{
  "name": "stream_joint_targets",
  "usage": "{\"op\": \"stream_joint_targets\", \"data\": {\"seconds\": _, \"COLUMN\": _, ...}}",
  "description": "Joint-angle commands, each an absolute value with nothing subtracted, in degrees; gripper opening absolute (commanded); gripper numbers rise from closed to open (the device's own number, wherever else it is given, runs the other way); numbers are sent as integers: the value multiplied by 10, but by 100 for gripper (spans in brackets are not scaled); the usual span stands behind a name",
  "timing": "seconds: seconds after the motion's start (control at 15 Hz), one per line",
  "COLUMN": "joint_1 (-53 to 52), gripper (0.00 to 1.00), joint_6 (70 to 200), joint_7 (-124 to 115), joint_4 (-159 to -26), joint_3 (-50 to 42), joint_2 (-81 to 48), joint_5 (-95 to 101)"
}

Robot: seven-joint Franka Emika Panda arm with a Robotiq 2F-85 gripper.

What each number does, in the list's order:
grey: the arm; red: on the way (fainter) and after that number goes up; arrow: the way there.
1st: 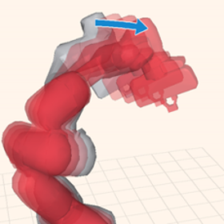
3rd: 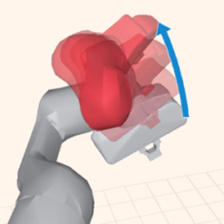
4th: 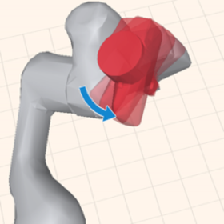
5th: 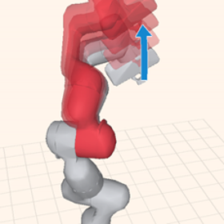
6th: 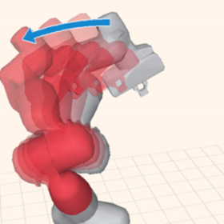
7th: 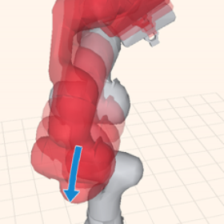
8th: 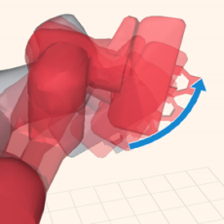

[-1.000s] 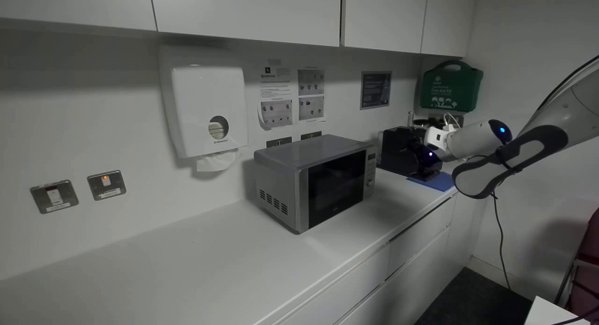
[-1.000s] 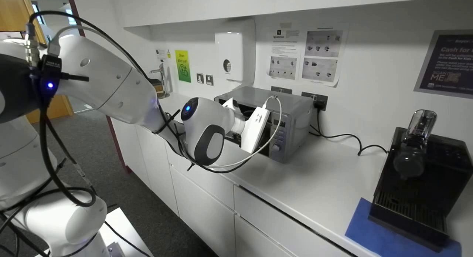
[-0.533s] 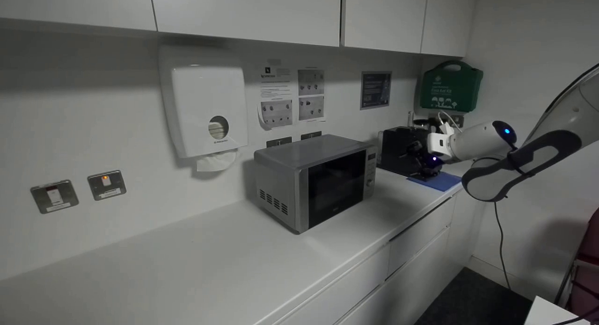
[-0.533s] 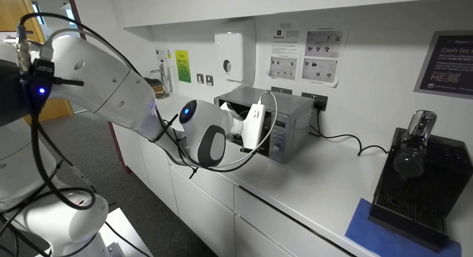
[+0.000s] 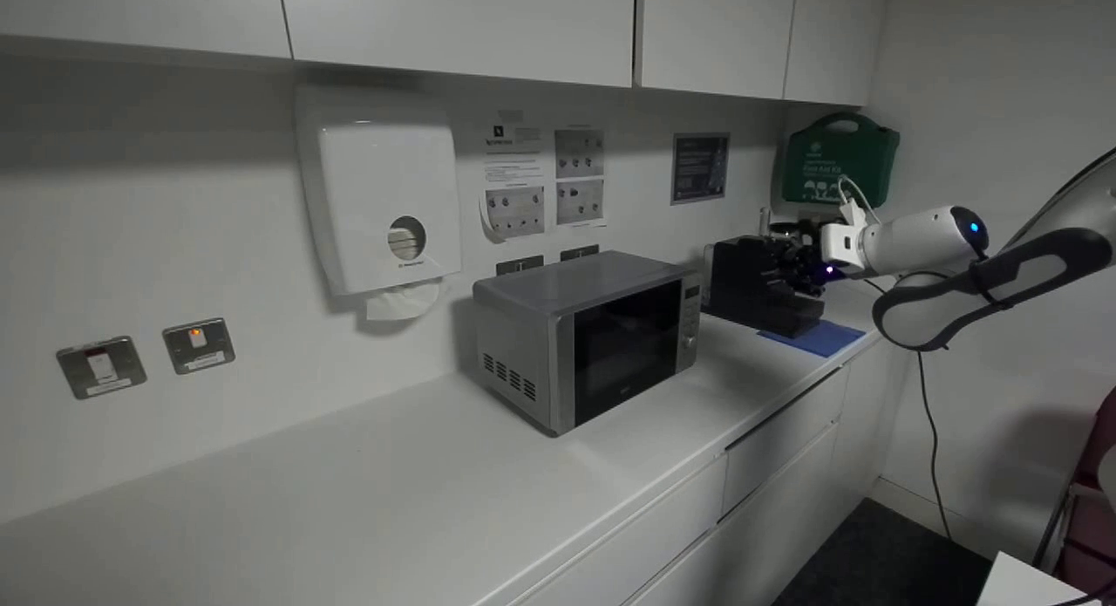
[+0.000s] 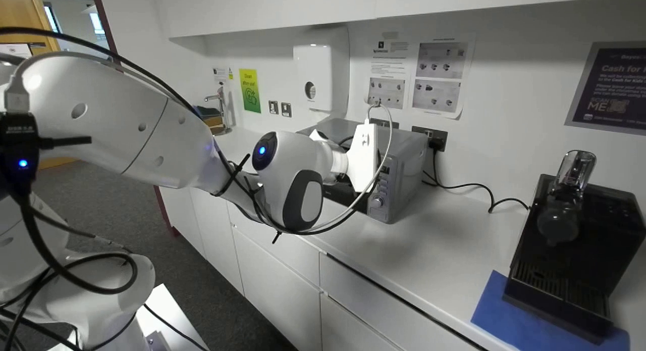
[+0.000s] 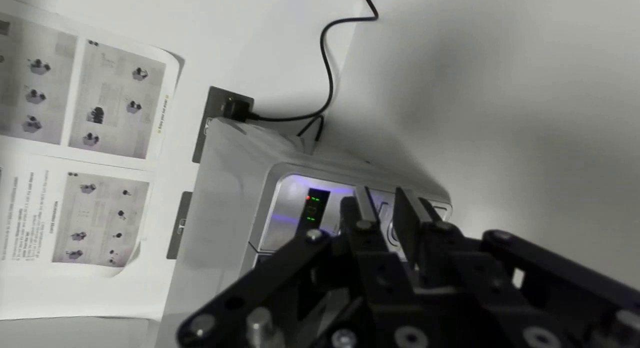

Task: Press a button on the top right side of the microwave

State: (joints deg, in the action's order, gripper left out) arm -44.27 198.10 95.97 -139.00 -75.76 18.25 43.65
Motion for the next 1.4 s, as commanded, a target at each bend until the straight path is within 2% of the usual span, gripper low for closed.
{"op": "stream_joint_targets", "data": {"seconds": 0.0, "joint_1": -584, "gripper": 0, "joint_6": 1981, "joint_7": 1054, "joint_4": -1345, "joint_3": -887, "joint_2": 253, "joint_5": 412}}
{"op": "stream_joint_targets", "data": {"seconds": 0.2, "joint_1": -699, "gripper": 0, "joint_6": 1981, "joint_7": 1120, "joint_4": -1309, "joint_3": -995, "joint_2": 286, "joint_5": 388}}
{"op": "stream_joint_targets", "data": {"seconds": 0.47, "joint_1": -824, "gripper": 0, "joint_6": 1981, "joint_7": 1180, "joint_4": -1264, "joint_3": -1089, "joint_2": 323, "joint_5": 340}}
{"op": "stream_joint_targets", "data": {"seconds": 0.87, "joint_1": -932, "gripper": 0, "joint_6": 1980, "joint_7": 1206, "joint_4": -1223, "joint_3": -1123, "joint_2": 354, "joint_5": 285}}
{"op": "stream_joint_targets", "data": {"seconds": 1.33, "joint_1": -990, "gripper": 0, "joint_6": 1979, "joint_7": 1193, "joint_4": -1238, "joint_3": -1151, "joint_2": 336, "joint_5": 235}}
